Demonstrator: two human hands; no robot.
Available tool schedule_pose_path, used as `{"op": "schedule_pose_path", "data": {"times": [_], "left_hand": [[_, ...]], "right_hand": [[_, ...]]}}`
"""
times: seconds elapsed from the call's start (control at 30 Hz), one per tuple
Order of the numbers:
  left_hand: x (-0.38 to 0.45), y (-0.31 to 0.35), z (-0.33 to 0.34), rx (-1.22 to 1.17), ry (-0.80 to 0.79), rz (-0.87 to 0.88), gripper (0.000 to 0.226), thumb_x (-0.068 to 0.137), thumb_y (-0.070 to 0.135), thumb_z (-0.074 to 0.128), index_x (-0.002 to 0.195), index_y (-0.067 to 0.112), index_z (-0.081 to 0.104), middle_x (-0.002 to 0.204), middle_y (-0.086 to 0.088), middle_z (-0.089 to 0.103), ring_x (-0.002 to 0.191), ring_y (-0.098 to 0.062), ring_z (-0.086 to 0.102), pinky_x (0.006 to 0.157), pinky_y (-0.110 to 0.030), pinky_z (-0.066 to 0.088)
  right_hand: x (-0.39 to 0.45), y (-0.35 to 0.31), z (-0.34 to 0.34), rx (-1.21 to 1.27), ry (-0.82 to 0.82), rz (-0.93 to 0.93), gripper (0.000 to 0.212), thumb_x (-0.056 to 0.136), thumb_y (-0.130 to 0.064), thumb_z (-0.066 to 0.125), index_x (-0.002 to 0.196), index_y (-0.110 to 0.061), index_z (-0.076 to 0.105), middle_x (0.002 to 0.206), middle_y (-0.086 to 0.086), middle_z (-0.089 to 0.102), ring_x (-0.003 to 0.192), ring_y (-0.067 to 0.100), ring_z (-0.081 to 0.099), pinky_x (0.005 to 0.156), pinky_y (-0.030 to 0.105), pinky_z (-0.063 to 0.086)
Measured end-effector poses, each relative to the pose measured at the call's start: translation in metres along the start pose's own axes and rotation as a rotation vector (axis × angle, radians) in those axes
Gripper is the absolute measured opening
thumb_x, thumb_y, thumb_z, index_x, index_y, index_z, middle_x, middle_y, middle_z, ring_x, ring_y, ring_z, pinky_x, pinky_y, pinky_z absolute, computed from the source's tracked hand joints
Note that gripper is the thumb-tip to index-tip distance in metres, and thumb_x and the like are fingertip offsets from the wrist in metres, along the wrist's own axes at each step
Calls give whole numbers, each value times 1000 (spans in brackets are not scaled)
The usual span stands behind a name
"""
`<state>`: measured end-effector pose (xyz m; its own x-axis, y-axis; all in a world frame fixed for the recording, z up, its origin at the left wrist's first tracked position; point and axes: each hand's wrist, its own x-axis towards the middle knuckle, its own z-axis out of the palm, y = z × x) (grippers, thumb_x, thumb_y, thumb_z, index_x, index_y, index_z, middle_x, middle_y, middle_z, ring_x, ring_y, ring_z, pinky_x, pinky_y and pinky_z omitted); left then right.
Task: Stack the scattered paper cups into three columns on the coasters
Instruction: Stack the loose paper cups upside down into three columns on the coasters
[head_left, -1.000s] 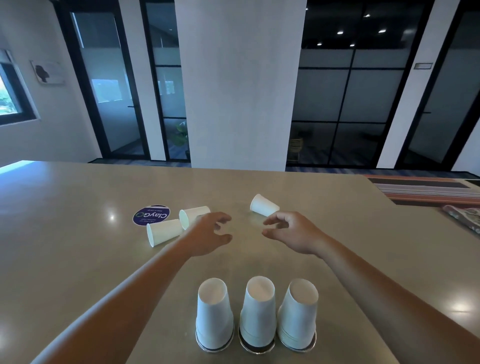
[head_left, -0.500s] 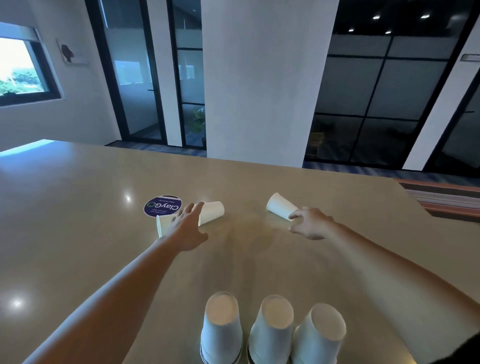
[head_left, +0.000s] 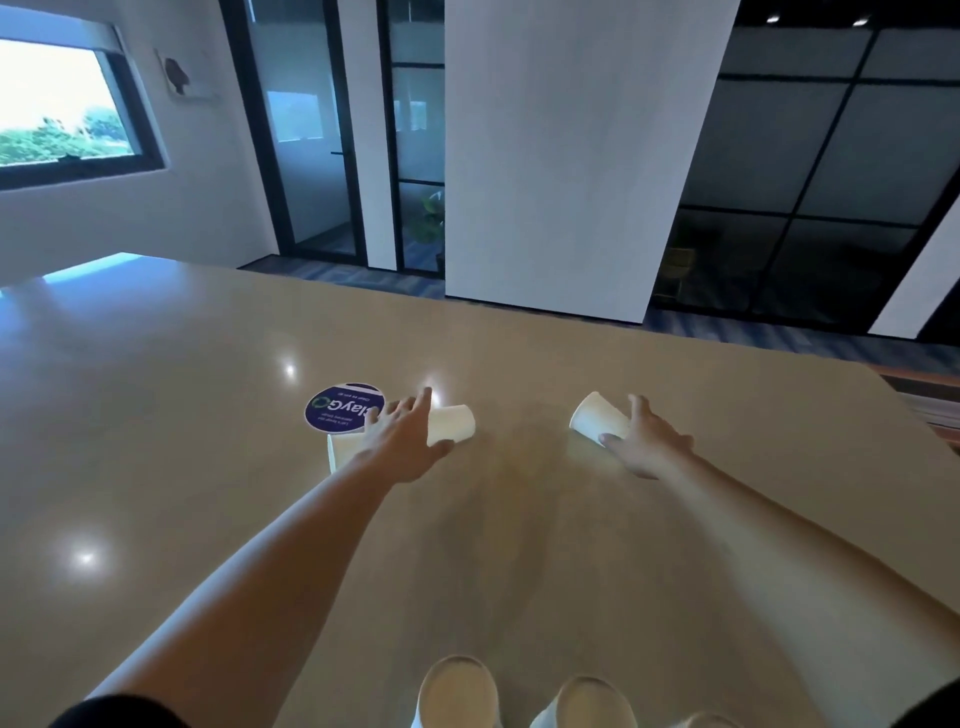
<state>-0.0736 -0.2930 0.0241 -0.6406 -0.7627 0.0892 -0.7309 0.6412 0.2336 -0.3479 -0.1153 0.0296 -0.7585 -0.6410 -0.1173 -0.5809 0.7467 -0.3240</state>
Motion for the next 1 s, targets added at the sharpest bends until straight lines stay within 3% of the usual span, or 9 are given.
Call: {"op": "schedule_pose_path", "data": {"times": [0.1, 0.2, 0.4, 0.53, 0.63, 0.7, 0.87, 0.93, 1.0], "left_hand": [[1, -7, 7, 64, -21, 17, 68, 94, 54, 58, 147, 18, 37, 145, -8, 53, 135, -32, 46, 117, -50, 23], [-3, -13, 8, 41, -4, 29, 60, 93, 49, 63, 141, 17, 46, 139, -10, 55, 128, -34, 50, 114, -47, 27], [-29, -15, -13, -123, 62, 81, 96, 87, 31, 75, 160, 25, 13, 132, -1, 65, 123, -35, 53, 111, -58, 30], [-43, -30, -18, -270, 183, 38, 102, 83, 29, 80, 159, 32, 13, 128, 3, 65, 121, -35, 50, 108, -57, 38], [-52, -44, -7, -302, 165, -85, 94, 83, 36, 78, 156, 37, 18, 138, 8, 60, 130, -35, 42, 102, -53, 39], [-54, -47, -2, -271, 152, -96, 88, 83, 39, 77, 153, 38, 23, 142, 9, 58, 131, -38, 42, 97, -51, 40], [-54, -40, 4, -34, 119, 11, 80, 93, 45, 64, 158, 21, 23, 149, -7, 51, 125, -37, 56, 94, -47, 46], [-58, -44, 8, 102, 124, 36, 77, 95, 51, 55, 157, 16, 25, 144, -10, 54, 113, -36, 66, 81, -44, 50], [-62, -49, 13, 240, 150, 89, 76, 92, 57, 50, 151, 13, 36, 128, -12, 63, 89, -36, 74, 64, -39, 50]], "right_hand": [[0, 2, 11, -34, 14, 5, 57, 100, -47, 51, 149, -20, 39, 145, 6, 56, 130, 30, 55, 106, 47, 37], [-7, 0, 11, -22, 14, 4, 56, 94, -42, 59, 142, -17, 47, 137, 7, 57, 120, 31, 60, 97, 42, 47], [-26, -6, 7, -93, -42, -7, 51, 85, -41, 64, 130, -17, 57, 129, 7, 57, 108, 30, 63, 94, 41, 50], [-31, -2, 6, -56, -74, -4, 55, 82, -44, 64, 131, -22, 57, 124, 3, 61, 103, 27, 62, 94, 42, 51], [-36, 3, 8, 9, -96, -29, 62, 84, -43, 66, 140, -20, 51, 128, 6, 61, 108, 29, 63, 94, 41, 52], [-40, 6, 12, 62, -112, -61, 62, 89, -40, 68, 143, -18, 48, 131, 10, 62, 111, 32, 63, 86, 35, 52], [-46, 12, 16, 118, -118, -115, 58, 92, -39, 70, 142, -20, 47, 130, 9, 63, 110, 31, 62, 87, 37, 51], [-48, 13, 16, 128, -128, -122, 59, 92, -41, 71, 142, -21, 48, 130, 7, 63, 111, 30, 61, 86, 36, 50], [-50, 14, 16, 139, -142, -140, 60, 90, -41, 72, 142, -23, 49, 130, 5, 63, 111, 28, 60, 85, 34, 49]]}}
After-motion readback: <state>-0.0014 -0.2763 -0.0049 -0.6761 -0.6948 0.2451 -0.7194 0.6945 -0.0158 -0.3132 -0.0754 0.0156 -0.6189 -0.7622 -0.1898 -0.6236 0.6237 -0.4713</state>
